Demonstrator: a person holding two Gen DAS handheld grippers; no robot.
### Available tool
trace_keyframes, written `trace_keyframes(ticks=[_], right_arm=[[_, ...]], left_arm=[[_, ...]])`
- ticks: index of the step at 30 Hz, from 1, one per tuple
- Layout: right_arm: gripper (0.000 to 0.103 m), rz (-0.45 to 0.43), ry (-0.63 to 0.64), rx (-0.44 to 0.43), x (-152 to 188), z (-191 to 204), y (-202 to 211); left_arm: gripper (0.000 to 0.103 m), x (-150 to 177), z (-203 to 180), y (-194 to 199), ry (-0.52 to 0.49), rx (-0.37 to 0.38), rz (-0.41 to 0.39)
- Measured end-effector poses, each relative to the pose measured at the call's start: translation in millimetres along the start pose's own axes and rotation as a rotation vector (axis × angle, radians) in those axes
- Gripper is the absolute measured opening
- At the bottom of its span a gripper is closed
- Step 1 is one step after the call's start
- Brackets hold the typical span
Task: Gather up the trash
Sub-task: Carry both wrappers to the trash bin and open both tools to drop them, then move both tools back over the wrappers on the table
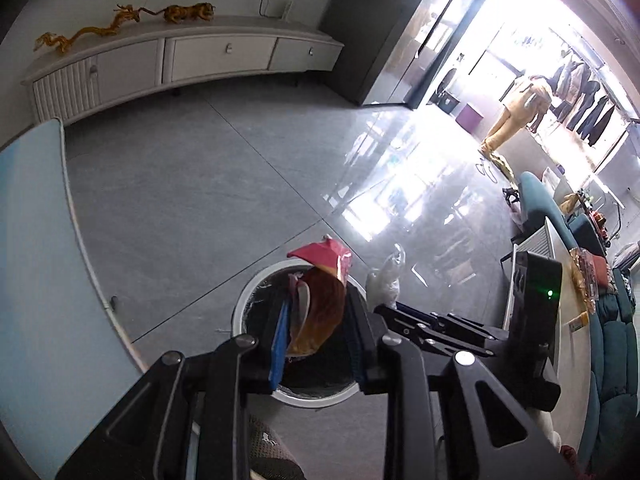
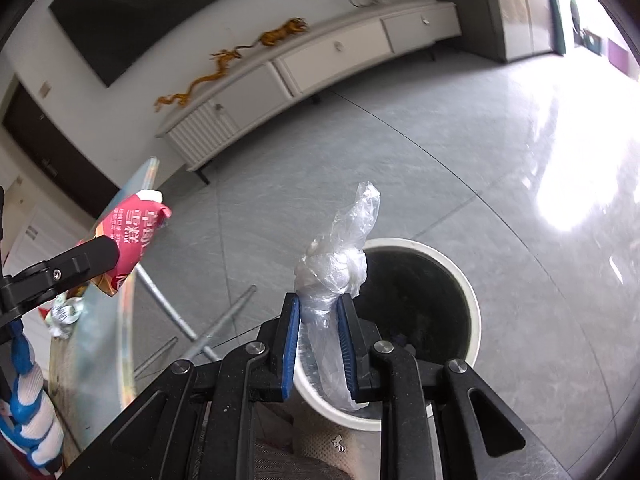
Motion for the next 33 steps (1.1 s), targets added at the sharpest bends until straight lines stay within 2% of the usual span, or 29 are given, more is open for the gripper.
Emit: trace_keyframes(ticks=[3,4,6,8,12,17,24,33], right_arm=[[0.022,0.021,-0.024,0.023,-0.4,-14.1,-14.7],[0.027,0.026,-0.031,0.028,-0.3,-17.1,-17.0],[0.032,0.032,-0.042,0.042,-0.4,-24.4,-20.3],[0.034,0.036,-0.047,0.049,0.2,-30.2,-22.4],[0.035,0.044,-0.060,0.052,-1.3,-32.7,-24.9],[0.035,0.020,-0.043,0.030,-9.0,-22.6,-16.0],[0.035,-0.058,0.002,-0.034,-24.8,9.9,19.9],[0.036,-0.158,0.088,-0.121,-34.9,69.7,78.7]], left_arm=[[0.028,-5.2,5.8,-28.3,0.041,0.038,0.043],[0.030,-4.1,4.5,-35.3,0.052,0.050,0.056],[0.036,-3.7,6.0,-47.4,0.061,0.060,0.078],[0.048,-3.9,7.9,-53.8,0.064,0.056,0.085],[0.049,-6.5,8.6,-55.7,0.068,0.046,0.081],[0.049,-3.1,14.6,-21.2,0.039,-0.019,0.022],[0.049,-8.0,25.3,59.9,-0.027,-0.151,-0.084],[0.049,11.4,44.7,168.2,0.016,-0.225,-0.227]])
Point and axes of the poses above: each gripper's, at about its wrist camera, not at the fingertips, and y roughly against the way its jaws point, z to its left, x to its underside, the point moved 7 cm from there along -y, roughly the way its jaws point, and after that the axes turned 14 degrees about x, right-handed, at the moved point
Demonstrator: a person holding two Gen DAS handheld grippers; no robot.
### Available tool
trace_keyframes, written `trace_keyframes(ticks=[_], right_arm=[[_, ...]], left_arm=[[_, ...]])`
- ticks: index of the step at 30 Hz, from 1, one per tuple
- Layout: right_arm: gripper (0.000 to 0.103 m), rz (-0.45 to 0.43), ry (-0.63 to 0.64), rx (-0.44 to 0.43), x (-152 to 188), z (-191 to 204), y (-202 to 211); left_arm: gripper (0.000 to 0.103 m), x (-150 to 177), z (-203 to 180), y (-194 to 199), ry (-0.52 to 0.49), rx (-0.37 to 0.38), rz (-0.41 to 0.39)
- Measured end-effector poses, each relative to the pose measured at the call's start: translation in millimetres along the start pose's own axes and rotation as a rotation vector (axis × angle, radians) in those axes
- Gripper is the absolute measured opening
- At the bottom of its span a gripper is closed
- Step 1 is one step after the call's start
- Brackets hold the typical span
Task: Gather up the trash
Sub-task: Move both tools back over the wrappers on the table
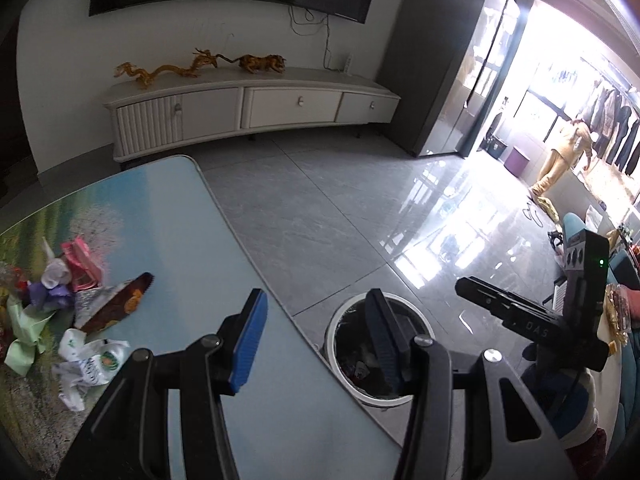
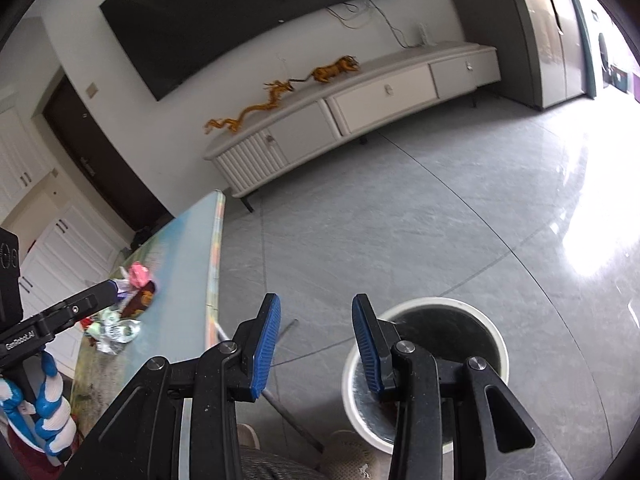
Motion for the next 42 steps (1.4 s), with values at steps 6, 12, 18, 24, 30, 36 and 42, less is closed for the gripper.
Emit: trace_keyframes(ticks=[6,12,18,24,30,36,42], right_arm=[[0.037,-0.045,0.065,-0.054,-9.7,47.6,28.6],[0.037,-0.065,0.126,-0.078,-11.9,93.4,48.1],[0.037,-0.078,0.182,-0.091,-18.8,138.3,62.4],[0.037,-0.114,0.240,-0.155,-43.3,188.8,79.7],[0.037,-0.125,0.280,-0.192,-59.1,225.6,78.5],[0.041,-0.062,0.297,-0.207,-49.1,248.7,42.6],[0.047,0.045,0.314,-0.217,-30.0,274.4,-12.3]], left_arm=[[0.049,1.7,30.1,69.7,0.028,-0.062,-0.082],[0.049,11.7,48.4,118.4,0.057,-0.104,-0.143],[0.049,15.1,65.2,152.4,0.107,-0.125,-0.197],[0.049,1.5,81.5,184.7,0.140,-0.166,-0.260],[0.051,-8.5,93.4,198.1,0.150,-0.200,-0.285],[0.057,5.6,121.4,179.6,0.195,-0.209,-0.250],[0.062,26.5,159.9,158.3,0.257,-0.228,-0.217]])
Point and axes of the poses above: each gripper's, at about its wrist camera, not at the fingertips, and y roughly against the way its jaws point, z to its left, x to its underside, the point moved 7 cm from there along -y, roughly the way its jaws point, and after that the axes turned 14 degrees about x, right-handed, at the moved point
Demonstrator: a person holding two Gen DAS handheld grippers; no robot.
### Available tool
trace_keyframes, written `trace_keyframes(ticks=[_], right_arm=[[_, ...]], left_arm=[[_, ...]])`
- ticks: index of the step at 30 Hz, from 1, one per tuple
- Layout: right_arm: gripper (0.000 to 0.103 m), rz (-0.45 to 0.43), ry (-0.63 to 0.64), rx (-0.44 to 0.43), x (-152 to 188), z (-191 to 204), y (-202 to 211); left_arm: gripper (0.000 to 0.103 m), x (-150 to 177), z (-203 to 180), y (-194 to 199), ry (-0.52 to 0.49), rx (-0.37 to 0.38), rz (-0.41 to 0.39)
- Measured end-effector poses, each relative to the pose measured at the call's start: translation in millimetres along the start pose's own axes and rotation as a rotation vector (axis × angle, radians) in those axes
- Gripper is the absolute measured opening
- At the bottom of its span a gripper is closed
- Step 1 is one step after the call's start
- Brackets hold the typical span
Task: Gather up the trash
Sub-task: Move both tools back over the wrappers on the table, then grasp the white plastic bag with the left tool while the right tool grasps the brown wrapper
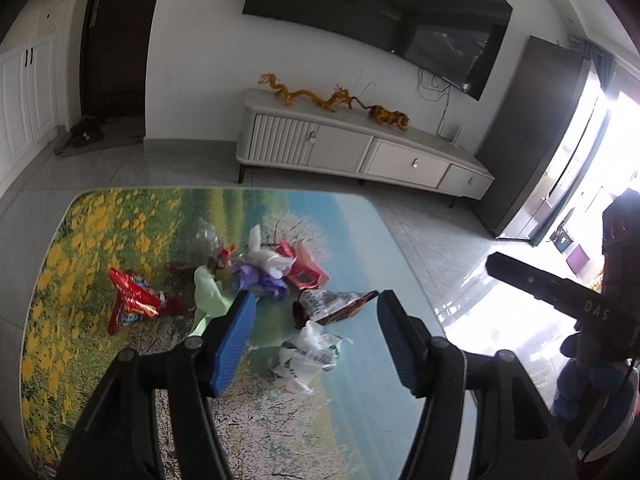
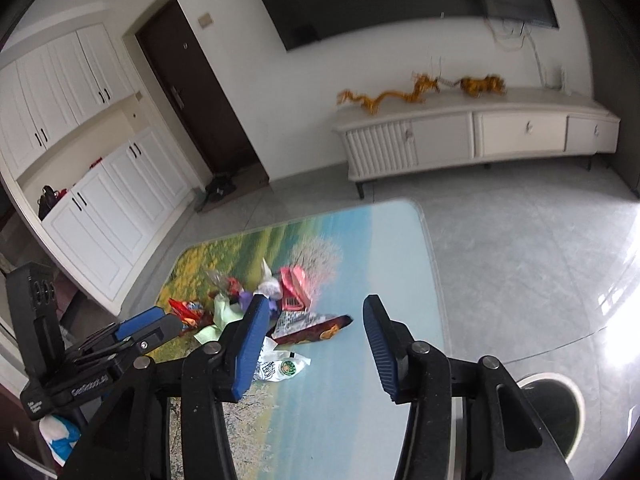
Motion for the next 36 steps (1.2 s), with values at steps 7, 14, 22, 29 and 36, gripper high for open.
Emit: trace_keyframes(ticks=[7,14,22,29,36], right_arm=[[0.047,0.153,-0.033,-0.021,26.9,4.9,-81.5],[0.048,0.233,-0.073,-0.049,36.0,12.0,-126.9],[0.048,0.278,-0.086,-0.064,39.0,24.0,-146.8],[0.047,0.305,-0.120,-0.062,43.4,23.9,-157.6],[0.039,0.300,-0.110,-0.057,41.9,30.3,-159.4]], left_arm=[[0.067,26.6,30.7,-35.3,0.059,-0.013,0.055],[0.067,47.5,32.0,-73.0,0.033,-0.019,0.125],[0.067,68.6,40.2,-93.2,0.050,0.003,0.167],[0.062,82.2,45.5,-96.3,0.078,0.038,0.172],[0.063,80.4,46.0,-88.4,0.089,0.065,0.146]])
Point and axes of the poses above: each gripper's, at about its wrist camera, not at the fingertips, and y roughly against the way its jaws point, z to its left, x to its underside, the point moved 7 cm from there along -y, roughly the way its jaws point, and after that the axes turned 14 degrees about x, right-handed, at the moved point
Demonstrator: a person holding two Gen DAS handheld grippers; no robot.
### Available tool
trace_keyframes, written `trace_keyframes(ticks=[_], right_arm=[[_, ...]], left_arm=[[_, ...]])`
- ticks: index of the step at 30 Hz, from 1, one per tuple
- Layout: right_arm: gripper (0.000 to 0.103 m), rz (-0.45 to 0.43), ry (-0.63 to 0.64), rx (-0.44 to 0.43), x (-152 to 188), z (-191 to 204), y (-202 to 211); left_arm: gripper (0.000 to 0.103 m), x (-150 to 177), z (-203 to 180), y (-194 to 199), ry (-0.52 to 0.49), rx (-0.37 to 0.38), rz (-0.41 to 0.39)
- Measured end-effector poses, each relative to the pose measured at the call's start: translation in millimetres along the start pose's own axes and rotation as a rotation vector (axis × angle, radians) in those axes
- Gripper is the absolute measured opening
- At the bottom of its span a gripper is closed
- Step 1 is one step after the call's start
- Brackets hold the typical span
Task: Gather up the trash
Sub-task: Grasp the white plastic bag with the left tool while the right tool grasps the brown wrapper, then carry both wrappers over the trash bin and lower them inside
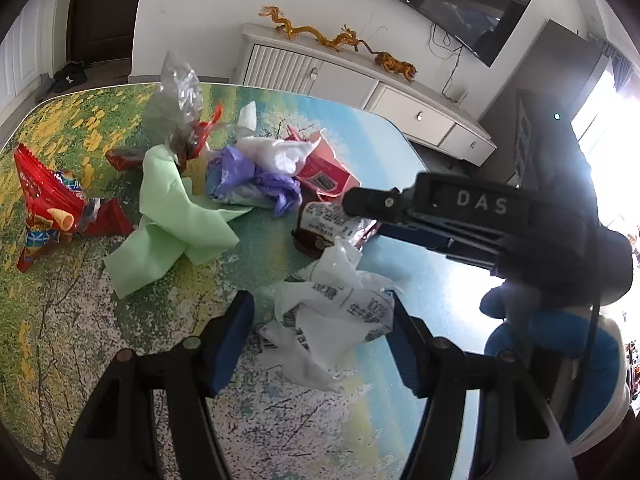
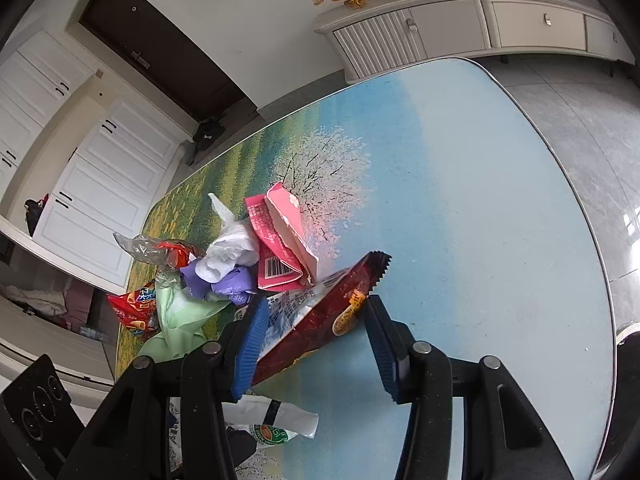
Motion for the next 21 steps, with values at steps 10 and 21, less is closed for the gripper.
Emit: trace_keyframes(ticks=[10,21], right_arm=[[0.027,-0.041,-0.033,-0.070,2.1,-11.2,17.2],[0.026,-0.174,-0.042,-0.070,12.0,-34.7,82.9]], left_arm=[[0.048,8.3,-3.3,14.3,-0.005,0.034,-0.028],[0.044,10.8,-32.0,50.2,-0.028,0.033,-0.087]])
Point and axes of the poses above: each gripper's, at about its wrist camera, not at the fingertips, and y roughly against the way its jaws point, z to its left, x to its underside, the point moved 7 cm from there along -y, roughly the way its jaws point, and after that the axes turned 14 degrees about x, right-handed, at the moved point
